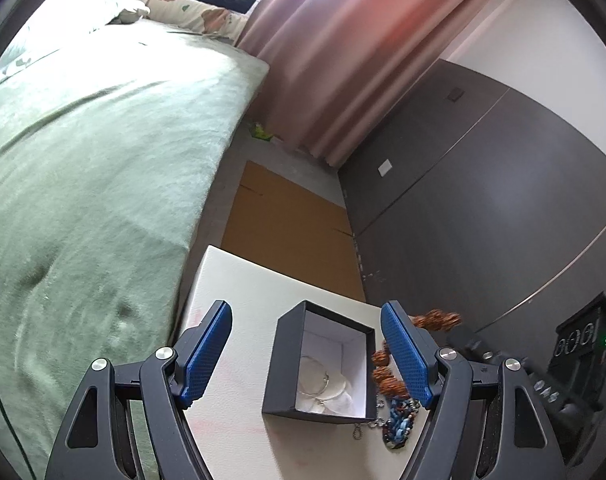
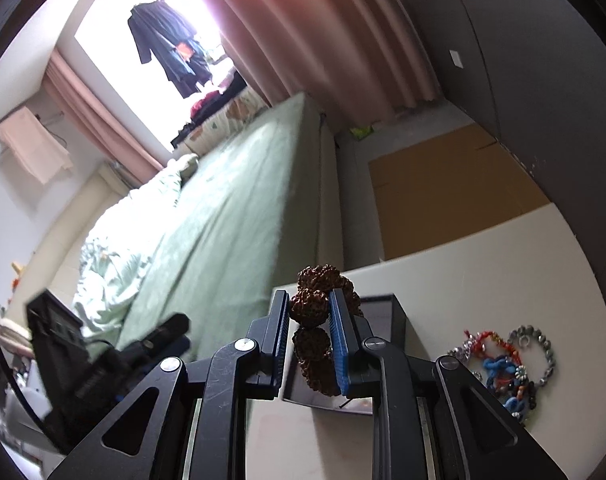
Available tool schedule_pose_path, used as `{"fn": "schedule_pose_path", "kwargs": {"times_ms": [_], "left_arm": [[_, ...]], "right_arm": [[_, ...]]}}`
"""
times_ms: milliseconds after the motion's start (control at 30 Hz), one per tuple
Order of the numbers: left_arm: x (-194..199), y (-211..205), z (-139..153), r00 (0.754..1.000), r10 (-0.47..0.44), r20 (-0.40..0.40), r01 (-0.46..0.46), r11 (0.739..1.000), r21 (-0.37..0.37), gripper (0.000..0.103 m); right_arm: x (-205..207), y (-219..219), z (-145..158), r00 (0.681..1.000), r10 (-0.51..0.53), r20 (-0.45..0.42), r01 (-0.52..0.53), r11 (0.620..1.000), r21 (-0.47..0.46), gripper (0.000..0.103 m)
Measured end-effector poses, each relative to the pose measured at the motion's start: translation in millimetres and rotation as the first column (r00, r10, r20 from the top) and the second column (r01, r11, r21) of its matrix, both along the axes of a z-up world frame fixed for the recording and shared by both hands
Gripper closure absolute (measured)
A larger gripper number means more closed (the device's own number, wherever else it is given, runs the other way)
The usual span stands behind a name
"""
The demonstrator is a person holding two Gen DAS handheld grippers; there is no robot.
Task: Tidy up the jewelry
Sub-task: 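Carry the wooden bead bracelet into the box and open the right tool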
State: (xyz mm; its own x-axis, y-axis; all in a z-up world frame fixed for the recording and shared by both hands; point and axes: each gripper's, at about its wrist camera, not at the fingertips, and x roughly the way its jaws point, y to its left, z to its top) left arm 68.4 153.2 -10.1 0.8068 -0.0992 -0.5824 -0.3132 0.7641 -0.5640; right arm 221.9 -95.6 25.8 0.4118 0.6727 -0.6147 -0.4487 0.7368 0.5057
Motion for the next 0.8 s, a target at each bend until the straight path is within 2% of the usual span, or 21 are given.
{"fn": "schedule_pose_path", "kwargs": {"times_ms": [133,367,400,467,500,600,800], "left_arm": [[2.6,0.6,-2.5,1.000,0.007,-0.005,-0.007,1.000,-0.002,0.026],[3.8,-1.5,-4.5,1.000,0.000,-0.013,0.000,1.000,0.007,0.026],[3.6,-1.4,-4.5,1.000,-0.001,-0.013,0.001,1.000,0.008,0.026],[3.2,-1.1,-4.8,1.000,0.001,-0.015,0.000,1.000,0.012,0.026],[3.5,-1.5,-5.0,1.000,0.002,-0.016,-0.002,1.000,0.012,0.026],[2.6,0.3,-5.5,1.000,0.007,-0.018,-0.007,1.000,0.015,0.026],[4.4,-3.4,-6.1,1.000,-0.004,-0.024,0.005,1.000,0.020,0.026]], "right_arm": [[-1.3,9.2,-16.9,1.000,0.008,-0.001,-0.008,0.997,-0.073,0.082],[3.0,4.3,-23.3,1.000,-0.011,-0.019,0.009,0.995,-0.099,0.081],[2.1,8.3,-25.4,1.000,-0.004,-0.020,0.002,0.993,-0.119,0.080],[-0.2,17.6,-30.7,0.998,0.032,-0.053,-0.039,0.990,-0.136,0.072],[-1.1,18.9,-32.2,0.997,0.044,-0.066,-0.052,0.990,-0.129,0.069],[-0.7,14.9,-31.0,0.996,0.049,-0.074,-0.058,0.992,-0.113,0.069],[3.3,-19.4,-24.8,0.997,-0.017,-0.080,0.010,0.997,-0.082,0.066]]}}
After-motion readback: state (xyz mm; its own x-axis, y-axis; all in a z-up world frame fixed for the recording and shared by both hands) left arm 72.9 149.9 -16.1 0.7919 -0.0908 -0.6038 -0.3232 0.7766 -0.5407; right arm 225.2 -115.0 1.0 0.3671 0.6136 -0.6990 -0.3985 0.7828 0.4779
